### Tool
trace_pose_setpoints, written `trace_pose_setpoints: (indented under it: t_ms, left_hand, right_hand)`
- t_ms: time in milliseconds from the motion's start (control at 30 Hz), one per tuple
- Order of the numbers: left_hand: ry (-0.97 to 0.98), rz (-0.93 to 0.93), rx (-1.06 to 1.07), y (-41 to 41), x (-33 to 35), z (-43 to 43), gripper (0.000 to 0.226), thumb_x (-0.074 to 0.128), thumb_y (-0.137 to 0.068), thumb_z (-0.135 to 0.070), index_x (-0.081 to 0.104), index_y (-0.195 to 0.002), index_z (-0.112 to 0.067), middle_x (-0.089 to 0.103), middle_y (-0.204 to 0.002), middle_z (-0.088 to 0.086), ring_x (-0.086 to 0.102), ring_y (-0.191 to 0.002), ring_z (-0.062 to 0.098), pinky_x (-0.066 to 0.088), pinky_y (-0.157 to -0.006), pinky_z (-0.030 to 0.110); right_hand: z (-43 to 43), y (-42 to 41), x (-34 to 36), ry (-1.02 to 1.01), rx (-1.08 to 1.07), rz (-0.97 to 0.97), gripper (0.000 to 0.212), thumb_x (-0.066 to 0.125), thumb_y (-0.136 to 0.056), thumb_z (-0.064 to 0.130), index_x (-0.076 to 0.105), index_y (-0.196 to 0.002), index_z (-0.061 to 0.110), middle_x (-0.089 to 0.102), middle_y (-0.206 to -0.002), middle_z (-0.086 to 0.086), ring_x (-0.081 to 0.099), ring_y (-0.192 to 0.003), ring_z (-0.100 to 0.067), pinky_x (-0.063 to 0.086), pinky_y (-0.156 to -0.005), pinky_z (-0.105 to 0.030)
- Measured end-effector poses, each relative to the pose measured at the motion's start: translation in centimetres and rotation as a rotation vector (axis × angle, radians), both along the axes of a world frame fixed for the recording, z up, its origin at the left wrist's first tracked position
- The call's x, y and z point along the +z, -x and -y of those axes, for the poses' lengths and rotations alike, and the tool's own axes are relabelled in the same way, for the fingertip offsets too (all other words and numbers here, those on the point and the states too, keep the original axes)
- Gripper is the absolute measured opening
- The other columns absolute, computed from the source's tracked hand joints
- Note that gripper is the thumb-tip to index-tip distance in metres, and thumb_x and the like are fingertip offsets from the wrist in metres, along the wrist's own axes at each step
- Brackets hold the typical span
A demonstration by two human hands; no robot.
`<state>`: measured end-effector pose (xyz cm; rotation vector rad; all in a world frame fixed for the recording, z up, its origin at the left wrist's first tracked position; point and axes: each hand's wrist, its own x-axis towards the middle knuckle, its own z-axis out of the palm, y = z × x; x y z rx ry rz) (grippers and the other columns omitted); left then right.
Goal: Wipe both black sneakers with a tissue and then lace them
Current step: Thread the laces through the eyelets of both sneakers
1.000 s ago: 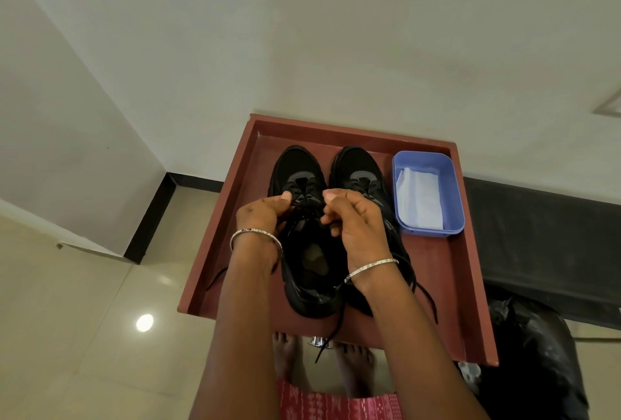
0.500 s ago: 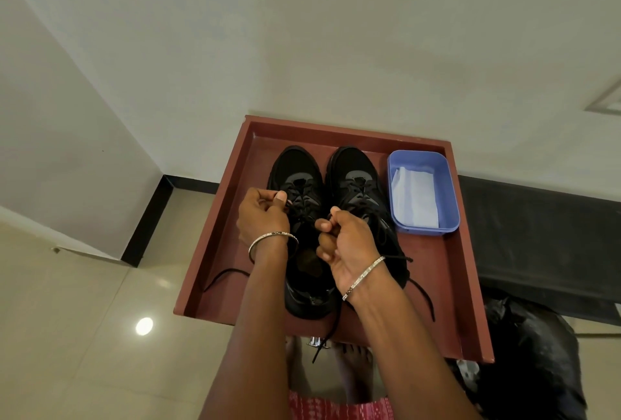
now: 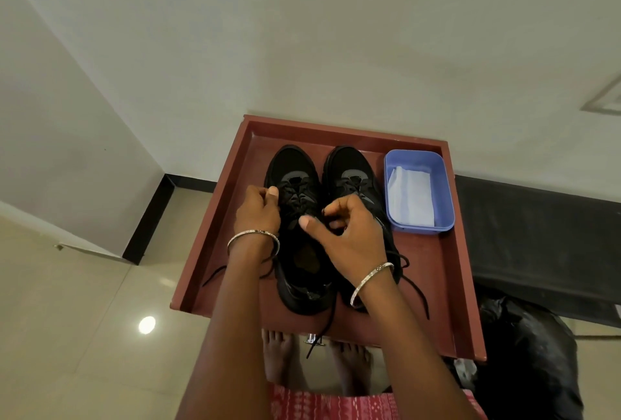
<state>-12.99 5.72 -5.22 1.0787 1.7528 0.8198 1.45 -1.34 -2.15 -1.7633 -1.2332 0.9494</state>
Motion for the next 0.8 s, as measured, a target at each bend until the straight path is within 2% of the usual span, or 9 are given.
trace_pose_setpoints:
  t_ms: [100,167,233,300,367,500,633,733,800]
  left_hand:
    - [0.086,-0.011,-0.218,0.8,1.5,0.8,0.029,0.042,-0.102,-0.05,0.041,-0.113,-0.024,0.058,-0.092,0.005,0.055,-0.07,0.019,0.049,-0.06,0.034]
    - [0.117,0.018,-0.371,1.6,2.4,1.3,0.041,0.057,-0.098,-0.044,0.032,-0.125,-0.028,0.057,-0.089,0.005,0.054,-0.068,0.015,0.046,-0.052,0.022]
    - [0.135,0.027,-0.509,2.6,2.5,1.7,0.066,0.074,-0.088,-0.031,0.026,-0.132,-0.034,0.054,-0.082,0.005,0.055,-0.067,0.014,0.05,-0.055,0.02]
    - [0.103,-0.045,-0.581,3.3,2.1,1.6,0.074,0.082,-0.081,-0.023,0.034,-0.135,-0.039,0.054,-0.083,0.006,0.057,-0.071,0.015,0.058,-0.071,0.032]
    - [0.035,-0.052,-0.595,3.5,2.1,1.5,0.067,0.083,-0.079,-0.018,0.049,-0.132,-0.038,0.055,-0.084,0.005,0.057,-0.072,0.014,0.057,-0.079,0.037]
    - [-0.084,-0.101,-0.609,3.4,2.5,1.0,0.058,0.083,-0.078,-0.017,0.061,-0.129,-0.033,0.06,-0.078,-0.003,0.057,-0.064,0.002,0.05,-0.071,0.017]
    - [-0.138,-0.192,-0.651,3.2,2.7,0.7,0.047,0.08,-0.082,-0.021,0.066,-0.126,-0.032,0.064,-0.07,-0.011,0.062,-0.065,-0.002,0.044,-0.066,0.003]
    - [-0.214,-0.256,-0.577,2.9,3.0,0.4,0.027,0.075,-0.087,-0.018,0.074,-0.113,-0.027,0.069,-0.081,-0.013,0.068,-0.072,0.009,0.046,-0.067,0.006]
    - [-0.277,-0.369,-0.537,2.8,3.0,0.2,0.014,0.074,-0.088,-0.02,0.078,-0.101,-0.023,0.064,-0.083,-0.014,0.061,-0.074,0.004,0.044,-0.068,0.013]
  right_hand:
    - [0.5,-0.3,-0.2,0.088,0.178,0.242,0.055,0.083,-0.077,0.029,0.05,-0.12,0.023,0.061,-0.111,0.004,0.06,-0.104,-0.015,0.053,-0.089,-0.034]
    - [0.6,-0.1,-0.2,0.077,0.182,0.315,0.06,0.08,-0.08,0.019,0.046,-0.13,0.022,0.063,-0.109,0.0,0.063,-0.104,-0.019,0.053,-0.091,-0.038]
    - [0.4,-0.1,-0.1,0.033,0.14,0.352,0.057,0.078,-0.081,0.012,0.049,-0.129,0.02,0.066,-0.099,0.001,0.066,-0.098,-0.02,0.054,-0.089,-0.042]
    - [0.2,-0.1,0.1,0.022,0.114,0.384,0.047,0.078,-0.081,0.012,0.056,-0.121,0.02,0.068,-0.089,0.003,0.067,-0.091,-0.019,0.055,-0.085,-0.041]
    - [0.0,-0.1,0.0,0.022,0.11,0.385,0.033,0.077,-0.082,0.013,0.062,-0.111,0.021,0.068,-0.082,0.006,0.067,-0.082,-0.015,0.056,-0.081,-0.037]
    - [-0.5,-0.6,0.2,-0.039,0.11,0.332,0.021,0.07,-0.085,0.012,0.066,-0.102,0.023,0.067,-0.074,0.008,0.06,-0.068,-0.005,0.048,-0.069,-0.023]
    - [-1.4,-1.5,0.0,-0.119,0.016,0.233,0.018,0.067,-0.087,0.007,0.068,-0.099,0.02,0.065,-0.073,0.011,0.062,-0.067,-0.005,0.055,-0.07,-0.028]
    - [-2.2,-1.6,-0.4,-0.148,-0.028,0.257,0.014,0.067,-0.088,0.006,0.072,-0.091,0.019,0.07,-0.082,0.01,0.064,-0.074,-0.005,0.057,-0.075,-0.032]
    - [-2.6,-1.7,-0.5,-0.15,-0.033,0.303,0.013,0.069,-0.088,0.006,0.073,-0.089,0.019,0.071,-0.085,0.008,0.062,-0.077,-0.004,0.057,-0.078,-0.031]
